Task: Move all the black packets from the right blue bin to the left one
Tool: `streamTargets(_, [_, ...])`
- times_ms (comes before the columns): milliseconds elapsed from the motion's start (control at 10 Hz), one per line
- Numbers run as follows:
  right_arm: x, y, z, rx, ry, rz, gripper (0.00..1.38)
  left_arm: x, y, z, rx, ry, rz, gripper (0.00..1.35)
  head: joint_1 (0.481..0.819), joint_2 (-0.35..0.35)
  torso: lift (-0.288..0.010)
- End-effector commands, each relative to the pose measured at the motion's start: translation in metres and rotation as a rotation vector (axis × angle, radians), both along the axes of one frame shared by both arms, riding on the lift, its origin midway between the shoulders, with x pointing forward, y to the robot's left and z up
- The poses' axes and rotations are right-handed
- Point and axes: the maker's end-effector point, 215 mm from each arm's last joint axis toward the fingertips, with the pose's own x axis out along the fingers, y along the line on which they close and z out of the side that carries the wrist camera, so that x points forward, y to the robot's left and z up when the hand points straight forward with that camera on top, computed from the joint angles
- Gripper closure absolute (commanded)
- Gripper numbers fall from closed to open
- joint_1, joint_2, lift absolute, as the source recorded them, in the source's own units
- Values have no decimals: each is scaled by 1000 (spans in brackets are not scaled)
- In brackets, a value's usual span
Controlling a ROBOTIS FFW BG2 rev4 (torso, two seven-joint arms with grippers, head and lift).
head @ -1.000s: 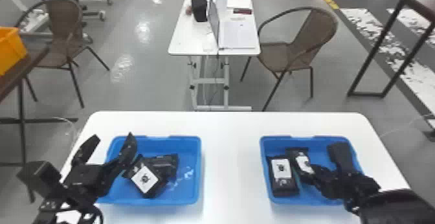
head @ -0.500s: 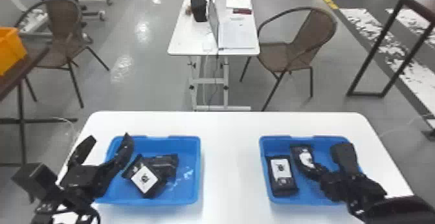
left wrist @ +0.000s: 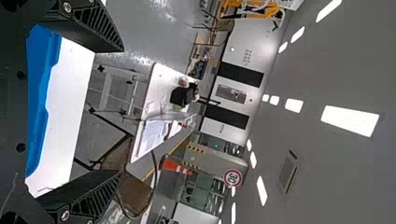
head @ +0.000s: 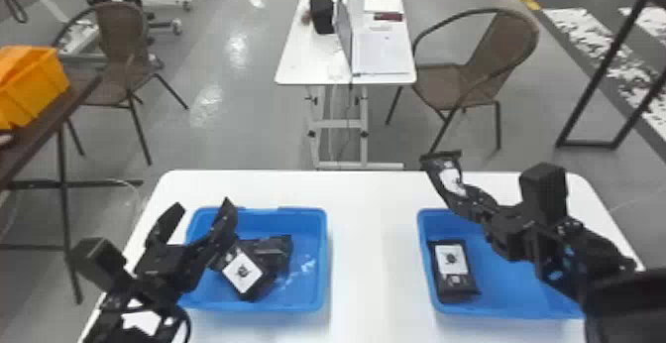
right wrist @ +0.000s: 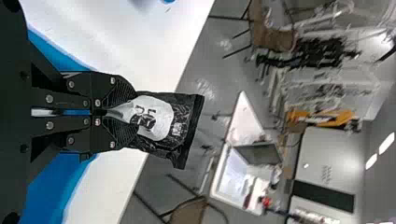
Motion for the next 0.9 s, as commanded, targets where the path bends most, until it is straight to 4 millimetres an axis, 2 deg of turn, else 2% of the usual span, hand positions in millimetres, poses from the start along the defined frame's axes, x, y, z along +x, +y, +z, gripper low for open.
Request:
streamTargets(0, [13,68,43,37,-86,152,1131,8,-19,3,-57,2,-31,102,695,92,0])
streamTargets(100, [14,115,58,33,-130,265,1131,14,-33,11,-73,-12,-54,102,695,133,0])
streamTargets(200, [10,148,60,29,-138,354,1131,20,-49,14,-110,5,-88,102,695,153,0])
streamTargets(400, [-1,192,66,41,-150,470,1131,35,-71,33,-176,-1,-142,102,695,204,0])
streamTargets(600, [0,211,73,65,-165,504,1131,50,-90,57,-205,-31,-206,98,695,220,0])
streamTargets(700, [2,218,77,71,-178,515,1131,54,-99,63,-211,-34,-231,98,695,220,0])
streamTargets(800, [2,222,78,82,-181,518,1131,55,-110,61,-240,-13,-258,96,695,217,0])
